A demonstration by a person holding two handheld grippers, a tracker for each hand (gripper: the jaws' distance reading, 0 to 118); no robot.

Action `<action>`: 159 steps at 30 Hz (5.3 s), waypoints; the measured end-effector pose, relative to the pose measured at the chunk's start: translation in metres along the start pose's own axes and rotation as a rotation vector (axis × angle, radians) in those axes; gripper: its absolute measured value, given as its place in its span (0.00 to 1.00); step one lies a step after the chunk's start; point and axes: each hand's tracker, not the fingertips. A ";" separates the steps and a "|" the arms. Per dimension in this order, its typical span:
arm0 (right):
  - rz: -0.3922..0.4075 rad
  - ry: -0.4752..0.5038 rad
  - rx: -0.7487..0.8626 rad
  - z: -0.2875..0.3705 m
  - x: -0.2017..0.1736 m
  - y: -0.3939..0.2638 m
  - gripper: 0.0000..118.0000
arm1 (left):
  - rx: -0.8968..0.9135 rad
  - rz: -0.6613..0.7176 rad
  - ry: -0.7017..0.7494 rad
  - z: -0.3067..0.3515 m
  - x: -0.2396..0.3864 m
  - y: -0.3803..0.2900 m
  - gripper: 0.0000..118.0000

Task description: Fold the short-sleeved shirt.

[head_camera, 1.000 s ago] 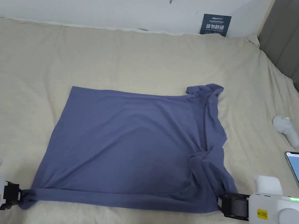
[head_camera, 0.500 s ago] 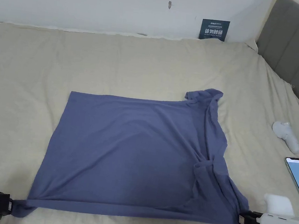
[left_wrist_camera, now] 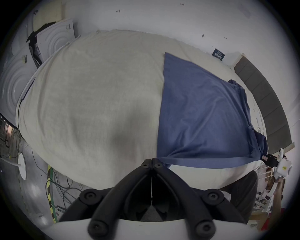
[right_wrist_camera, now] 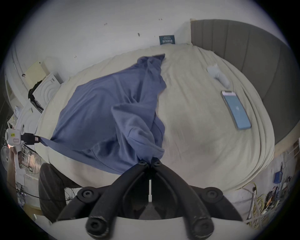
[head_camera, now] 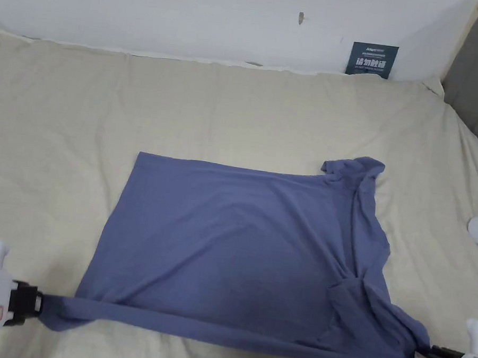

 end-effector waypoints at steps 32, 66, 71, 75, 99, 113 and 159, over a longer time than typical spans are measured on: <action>-0.103 -0.148 0.012 -0.070 0.007 0.092 0.00 | -0.019 -0.028 0.088 -0.086 0.012 0.099 0.00; -0.112 -0.029 -0.093 -0.117 -0.013 0.069 0.74 | -0.073 0.035 0.022 -0.105 0.031 0.083 0.03; -0.033 0.026 -0.104 -0.108 -0.007 0.064 0.07 | -0.082 0.031 0.020 -0.106 0.028 0.085 0.03; 0.031 0.036 -0.095 -0.087 -0.008 0.062 0.07 | -0.085 -0.029 0.035 -0.092 0.031 0.080 0.03; 0.055 0.003 -0.266 -0.040 0.001 -0.028 0.75 | -0.212 -0.043 0.062 -0.046 -0.002 -0.042 0.99; -0.035 -0.033 -0.017 -0.006 0.004 0.072 0.00 | 0.047 -0.006 0.040 -0.042 0.014 0.079 0.00; 0.083 -0.047 -0.073 -0.107 0.020 0.208 0.01 | 0.012 -0.042 0.099 -0.137 0.041 0.182 0.01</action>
